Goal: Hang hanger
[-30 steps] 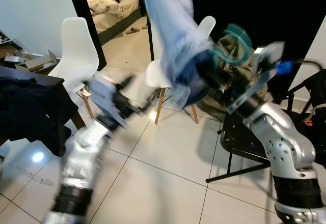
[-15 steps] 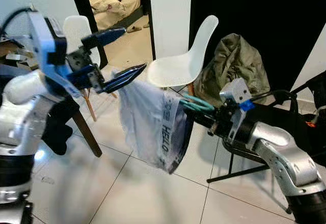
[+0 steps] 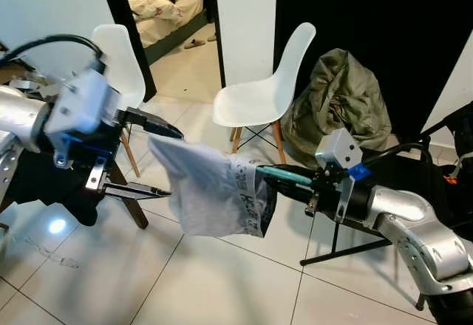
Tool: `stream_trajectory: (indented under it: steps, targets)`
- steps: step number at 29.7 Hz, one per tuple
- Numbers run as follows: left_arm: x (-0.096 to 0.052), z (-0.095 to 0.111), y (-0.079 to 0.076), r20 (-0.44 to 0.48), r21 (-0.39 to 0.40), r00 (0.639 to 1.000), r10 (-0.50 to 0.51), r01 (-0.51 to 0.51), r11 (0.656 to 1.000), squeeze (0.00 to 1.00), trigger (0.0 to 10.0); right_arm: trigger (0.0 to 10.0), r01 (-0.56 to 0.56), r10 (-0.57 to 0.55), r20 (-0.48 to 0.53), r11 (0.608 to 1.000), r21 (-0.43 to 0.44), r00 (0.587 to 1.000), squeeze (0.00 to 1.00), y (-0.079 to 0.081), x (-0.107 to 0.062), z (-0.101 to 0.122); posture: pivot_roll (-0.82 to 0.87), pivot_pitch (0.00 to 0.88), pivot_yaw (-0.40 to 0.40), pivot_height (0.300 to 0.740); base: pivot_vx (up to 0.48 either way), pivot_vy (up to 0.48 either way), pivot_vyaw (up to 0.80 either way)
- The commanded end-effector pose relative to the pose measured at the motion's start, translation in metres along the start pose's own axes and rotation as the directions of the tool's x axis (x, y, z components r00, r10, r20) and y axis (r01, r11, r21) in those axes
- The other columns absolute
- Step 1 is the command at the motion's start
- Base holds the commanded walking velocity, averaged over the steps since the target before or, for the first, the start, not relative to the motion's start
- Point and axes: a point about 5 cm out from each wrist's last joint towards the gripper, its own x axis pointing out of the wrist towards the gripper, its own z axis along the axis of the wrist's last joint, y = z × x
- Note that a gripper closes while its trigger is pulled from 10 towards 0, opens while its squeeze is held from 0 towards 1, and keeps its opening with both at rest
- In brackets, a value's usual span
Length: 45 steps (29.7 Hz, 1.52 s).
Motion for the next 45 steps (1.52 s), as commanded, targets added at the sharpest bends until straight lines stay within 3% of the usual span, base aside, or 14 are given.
stream_trajectory:
  steps: [1,7,13,14,16,17,27,37,38,41,42,44,45]
  targets:
    - [-0.002,-0.004,0.002,-0.063,0.028,0.998,-0.011,0.013,1.0,0.0,10.0,0.0,-0.049,0.049,0.032,0.999,-0.017,0.998,0.0,0.008,0.003,0.006,0.0,0.021,0.098,0.74,0.0,0.0,0.0]
    - [0.007,-0.002,0.013,-0.071,0.12,0.997,0.012,-0.003,0.993,0.0,10.0,0.0,-0.136,0.137,0.055,0.991,-0.015,0.989,0.0,0.023,0.006,0.01,-0.01,0.024,0.101,0.74,0.0,0.0,0.0]
    - [0.009,-0.003,0.015,-0.07,0.133,0.997,-0.015,0.024,0.991,0.0,10.0,0.0,-0.162,0.162,0.071,0.987,-0.013,0.984,0.0,0.028,0.007,0.013,-0.01,0.025,0.103,0.74,0.0,0.0,0.0]
    - [0.011,-0.005,0.013,-0.075,0.125,0.996,-0.04,0.049,0.991,0.0,5.5,0.0,-0.166,0.166,0.075,0.986,-0.013,0.983,0.0,0.029,0.008,0.013,-0.01,0.026,0.105,0.74,0.0,0.0,0.0]
    - [0.011,-0.005,0.013,-0.075,0.125,0.996,-0.04,0.049,0.991,0.0,5.5,0.0,-0.166,0.166,0.075,0.986,-0.013,0.983,0.0,0.029,0.008,0.013,-0.01,0.026,0.105,0.74,0.0,0.0,0.0]
    - [0.013,-0.007,0.011,-0.079,0.117,0.995,-0.063,0.072,0.991,0.0,0.0,0.0,-0.168,0.168,0.078,0.986,-0.012,0.983,0.0,0.029,0.008,0.014,-0.01,0.025,0.105,0.74,0.0,0.0,0.0]
    - [0.021,-0.024,-0.006,-0.124,0.031,0.972,-0.201,0.207,0.978,0.0,0.0,0.0,-0.164,0.164,0.088,0.986,-0.012,0.983,0.0,0.029,0.006,0.017,-0.02,0.025,0.106,0.74,0.0,0.0,0.0]
    - [0.023,-0.029,-0.013,-0.131,0.0,0.963,-0.237,0.239,0.971,0.0,0.0,0.0,-0.152,0.153,0.098,0.988,-0.014,0.983,0.0,0.028,0.006,0.018,-0.02,0.026,0.102,0.74,0.0,0.0,0.0]
    - [0.025,-0.03,-0.014,-0.124,0.002,0.968,-0.217,0.219,0.976,0.0,0.0,3.2,-0.132,0.133,0.119,0.991,-0.013,0.984,0.0,0.026,0.008,0.02,-0.02,0.023,0.098,0.74,0.0,0.0,0.0]
    - [0.025,-0.03,-0.014,-0.124,0.002,0.968,-0.217,0.219,0.976,0.0,0.0,3.2,-0.132,0.133,0.119,0.991,-0.013,0.984,0.0,0.026,0.008,0.02,-0.02,0.023,0.098,0.74,0.0,0.0,0.0]
    - [0.025,-0.032,-0.012,-0.113,0.011,0.979,-0.172,0.174,0.985,0.0,0.0,10.0,-0.116,0.111,0.175,0.993,0.016,0.978,1.0,0.024,0.01,0.025,-0.02,0.023,0.096,0.74,0.0,0.0,0.0]
    - [0.025,-0.032,-0.012,-0.113,0.011,0.979,-0.172,0.174,0.985,0.0,0.0,10.0,-0.116,0.111,0.175,0.993,0.016,0.978,1.0,0.024,0.01,0.025,-0.02,0.023,0.096,0.74,0.0,0.0,0.0]
    - [0.024,-0.033,-0.007,-0.098,0.024,0.989,-0.109,0.112,0.993,0.0,0.0,10.0,-0.083,0.07,0.231,0.995,0.051,0.971,1.0,0.02,0.013,0.028,-0.02,0.021,0.095,0.74,0.0,0.0,0.0]
